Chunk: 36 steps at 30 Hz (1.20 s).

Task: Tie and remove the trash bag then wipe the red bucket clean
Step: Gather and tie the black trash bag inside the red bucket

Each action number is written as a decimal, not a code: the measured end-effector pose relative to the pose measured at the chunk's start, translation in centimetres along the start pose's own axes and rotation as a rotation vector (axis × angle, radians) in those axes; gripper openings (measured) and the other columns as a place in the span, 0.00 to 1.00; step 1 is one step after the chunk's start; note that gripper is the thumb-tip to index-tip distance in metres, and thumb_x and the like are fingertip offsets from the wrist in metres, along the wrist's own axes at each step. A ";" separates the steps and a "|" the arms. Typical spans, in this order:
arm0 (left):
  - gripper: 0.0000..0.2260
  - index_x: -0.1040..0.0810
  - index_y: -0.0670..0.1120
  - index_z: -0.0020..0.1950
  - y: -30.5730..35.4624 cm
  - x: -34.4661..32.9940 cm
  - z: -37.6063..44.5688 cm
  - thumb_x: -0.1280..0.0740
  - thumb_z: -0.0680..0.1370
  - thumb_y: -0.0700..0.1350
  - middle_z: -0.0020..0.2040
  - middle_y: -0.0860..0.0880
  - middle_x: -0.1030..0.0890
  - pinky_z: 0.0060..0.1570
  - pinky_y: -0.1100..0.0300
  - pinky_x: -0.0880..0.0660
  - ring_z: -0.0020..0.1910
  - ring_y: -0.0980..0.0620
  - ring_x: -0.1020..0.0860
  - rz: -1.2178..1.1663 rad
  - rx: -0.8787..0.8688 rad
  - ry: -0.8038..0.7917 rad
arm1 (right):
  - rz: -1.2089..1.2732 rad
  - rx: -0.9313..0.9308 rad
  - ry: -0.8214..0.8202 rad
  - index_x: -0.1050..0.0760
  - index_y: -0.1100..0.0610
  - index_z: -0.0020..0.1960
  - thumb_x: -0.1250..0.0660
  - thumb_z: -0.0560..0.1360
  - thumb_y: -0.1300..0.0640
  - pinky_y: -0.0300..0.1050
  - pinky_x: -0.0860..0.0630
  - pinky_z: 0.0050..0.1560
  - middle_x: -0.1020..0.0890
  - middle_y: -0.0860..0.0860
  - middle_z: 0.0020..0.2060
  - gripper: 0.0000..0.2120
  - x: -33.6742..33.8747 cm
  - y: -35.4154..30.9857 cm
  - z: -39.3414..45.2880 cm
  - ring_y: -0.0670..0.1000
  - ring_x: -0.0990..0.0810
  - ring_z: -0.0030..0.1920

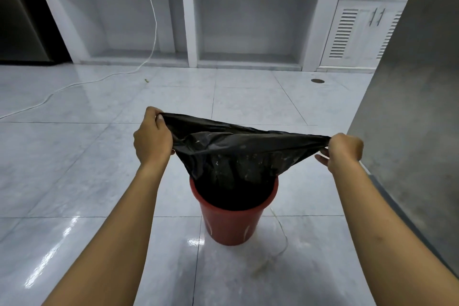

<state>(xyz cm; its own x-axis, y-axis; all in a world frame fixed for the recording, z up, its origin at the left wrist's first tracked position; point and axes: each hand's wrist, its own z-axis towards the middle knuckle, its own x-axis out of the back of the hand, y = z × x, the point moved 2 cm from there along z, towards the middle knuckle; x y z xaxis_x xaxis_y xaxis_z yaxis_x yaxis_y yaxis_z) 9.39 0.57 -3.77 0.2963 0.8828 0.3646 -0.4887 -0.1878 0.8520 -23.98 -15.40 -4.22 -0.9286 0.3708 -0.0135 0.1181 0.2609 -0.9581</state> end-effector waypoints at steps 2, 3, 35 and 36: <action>0.07 0.27 0.55 0.48 0.1 0.2 0.4 0.44 0.81 0.48 0.37 0.52 0.24 0.27 0.55 0.20 0.34 0.51 0.23 -0.090 -0.042 -0.081 | -0.394 0.115 0.116 0.28 0.62 0.62 0.45 0.77 0.63 0.61 0.26 0.57 0.27 0.61 0.64 0.15 0.1 -0.4 -0.2 0.64 0.24 0.58; 0.07 0.27 0.56 0.47 0.0 0.2 0.6 0.43 0.81 0.48 0.37 0.52 0.23 0.23 0.60 0.23 0.35 0.52 0.23 -0.116 -0.068 -0.144 | -0.592 0.232 0.171 0.28 0.60 0.61 0.44 0.77 0.61 0.63 0.32 0.64 0.29 0.61 0.65 0.15 0.0 -0.9 -0.9 0.64 0.28 0.63; 0.11 0.20 0.49 0.45 2.8 -0.1 0.7 0.41 0.80 0.40 0.41 0.49 0.23 0.30 0.63 0.25 0.37 0.50 0.25 -0.547 0.357 -0.226 | -0.915 0.833 -1.009 0.36 0.39 0.69 0.32 0.56 0.25 0.57 0.36 0.66 0.28 0.45 0.59 0.45 -12.3 0.9 -16.5 0.50 0.27 0.61; 0.11 0.20 0.48 0.45 2.8 0.0 0.6 0.41 0.80 0.39 0.40 0.49 0.23 0.32 0.61 0.24 0.37 0.49 0.25 -0.563 0.350 -0.245 | -1.049 0.921 -0.957 0.42 0.40 0.72 0.32 0.56 0.26 0.59 0.39 0.66 0.31 0.48 0.63 0.49 -12.4 1.4 -16.5 0.52 0.29 0.64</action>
<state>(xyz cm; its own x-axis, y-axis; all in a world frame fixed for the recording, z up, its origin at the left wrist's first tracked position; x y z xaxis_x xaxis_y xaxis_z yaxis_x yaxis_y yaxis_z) 8.53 -0.27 -1.12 0.6231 0.7716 -0.1278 0.0734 0.1050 0.9918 -6.51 -4.91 -0.64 -0.3740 -0.3357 0.8646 -0.5512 -0.6692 -0.4983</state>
